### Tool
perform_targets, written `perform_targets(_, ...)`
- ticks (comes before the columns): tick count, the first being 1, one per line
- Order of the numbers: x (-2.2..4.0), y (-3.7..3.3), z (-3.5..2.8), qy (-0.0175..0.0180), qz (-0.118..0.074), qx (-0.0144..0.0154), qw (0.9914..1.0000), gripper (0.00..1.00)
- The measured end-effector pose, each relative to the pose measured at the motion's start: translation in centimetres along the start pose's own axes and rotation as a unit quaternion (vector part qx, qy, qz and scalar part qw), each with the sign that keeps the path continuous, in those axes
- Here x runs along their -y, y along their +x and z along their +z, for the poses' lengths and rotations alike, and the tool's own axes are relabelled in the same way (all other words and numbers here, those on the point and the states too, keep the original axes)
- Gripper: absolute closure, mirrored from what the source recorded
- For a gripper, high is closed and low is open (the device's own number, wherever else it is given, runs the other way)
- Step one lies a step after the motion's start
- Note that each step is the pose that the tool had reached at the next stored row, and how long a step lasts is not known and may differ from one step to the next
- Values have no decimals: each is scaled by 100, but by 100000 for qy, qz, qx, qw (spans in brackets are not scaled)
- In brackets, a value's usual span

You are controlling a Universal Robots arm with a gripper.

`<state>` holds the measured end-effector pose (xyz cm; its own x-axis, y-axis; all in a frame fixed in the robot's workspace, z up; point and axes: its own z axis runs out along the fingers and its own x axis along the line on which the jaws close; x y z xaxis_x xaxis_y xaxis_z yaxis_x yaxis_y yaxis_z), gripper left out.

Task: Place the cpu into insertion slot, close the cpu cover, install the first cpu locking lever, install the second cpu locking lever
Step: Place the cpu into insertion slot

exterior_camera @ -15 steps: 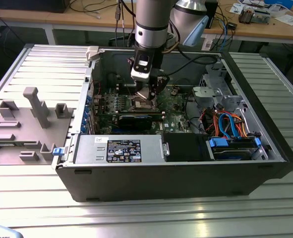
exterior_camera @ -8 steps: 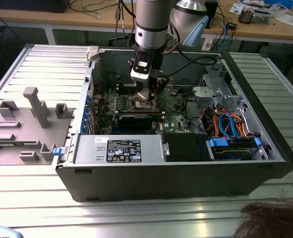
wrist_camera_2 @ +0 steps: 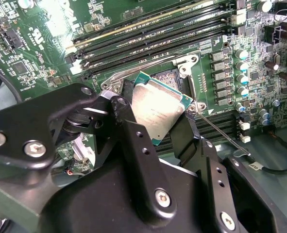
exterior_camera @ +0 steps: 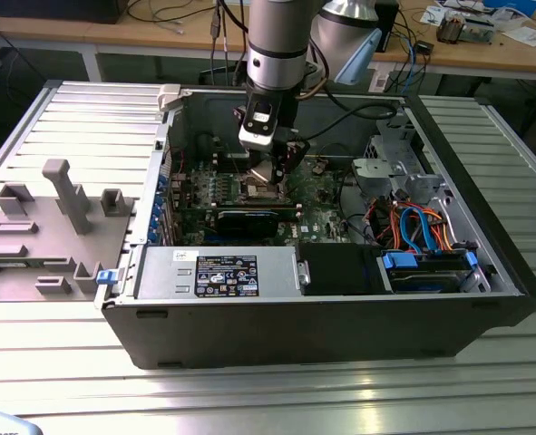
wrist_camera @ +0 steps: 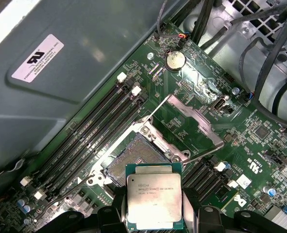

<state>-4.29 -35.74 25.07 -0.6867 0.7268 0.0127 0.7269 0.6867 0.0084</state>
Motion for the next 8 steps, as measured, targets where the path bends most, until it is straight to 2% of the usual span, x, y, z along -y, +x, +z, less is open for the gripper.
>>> perform_targets(8, 1, 0, 6, -14, 1011, 9, 99995, 45)
